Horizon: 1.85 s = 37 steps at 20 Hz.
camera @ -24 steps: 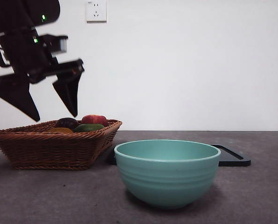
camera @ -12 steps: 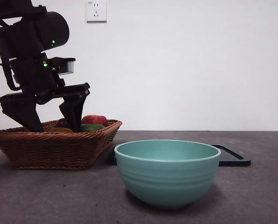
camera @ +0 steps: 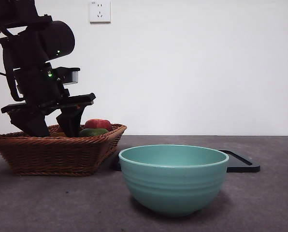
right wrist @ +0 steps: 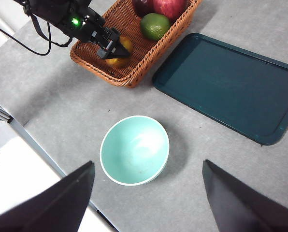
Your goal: Pick up the wifruite, put it on the bowl, pick up the plate, put it on desk
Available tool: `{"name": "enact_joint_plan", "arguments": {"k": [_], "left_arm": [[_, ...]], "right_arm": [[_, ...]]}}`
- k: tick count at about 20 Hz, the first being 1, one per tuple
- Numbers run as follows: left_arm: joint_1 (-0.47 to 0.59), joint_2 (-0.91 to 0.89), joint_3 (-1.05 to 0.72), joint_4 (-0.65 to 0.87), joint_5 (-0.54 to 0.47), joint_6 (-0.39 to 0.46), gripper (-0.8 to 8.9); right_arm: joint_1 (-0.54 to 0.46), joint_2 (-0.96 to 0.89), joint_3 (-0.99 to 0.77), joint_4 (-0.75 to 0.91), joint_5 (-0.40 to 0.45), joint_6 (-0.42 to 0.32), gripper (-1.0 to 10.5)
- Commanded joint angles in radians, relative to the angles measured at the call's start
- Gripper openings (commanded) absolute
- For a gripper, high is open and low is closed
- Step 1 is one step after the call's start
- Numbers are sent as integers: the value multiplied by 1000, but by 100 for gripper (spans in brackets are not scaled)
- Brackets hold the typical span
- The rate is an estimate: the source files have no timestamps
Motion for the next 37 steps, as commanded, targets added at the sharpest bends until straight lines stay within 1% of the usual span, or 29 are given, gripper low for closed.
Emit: {"name": "enact_joint_plan", "arguments": {"k": [1,4,6,8,9,12,15,19,24,28,31,37], "left_arm": [[-6,4,21,-6,-5,-3,208],[-10,-54,21,-17,-3,-3,208],[-13,-125,21,-30,15,-3,208],[-29,-206,21,-62,52,-3,208],[-40,-256,21,-93,86,-3,208],[-107,-372,21,-171,169,-2,208],[-205,-408,21,-205,190,-3,208],[-369,-364,21,-183,188,-3,208],[-481,-217,21,-106,184,-3,208],[-526,-97,21,-21,167,-2,208],[-554,-25,21,0,103,8,208],[-584,32,21,39,94,9,209]], "right_arm": [[5,7,18,6,0,7,356],[5,7,18,6,0,7,356],[5,7,18,6,0,7,356],[5,7,18,6,0,7,356],[5,7,18,6,0,7,356],[5,8,18,7,1,7,356],[5,8,18,7,1,7,356],[5,7,18,6,1,7,356],[5,7,18,6,1,7,356],[5,7,18,6,1,7,356],[5,7,18,6,1,7,356],[5,8,18,6,1,7,356]]}}
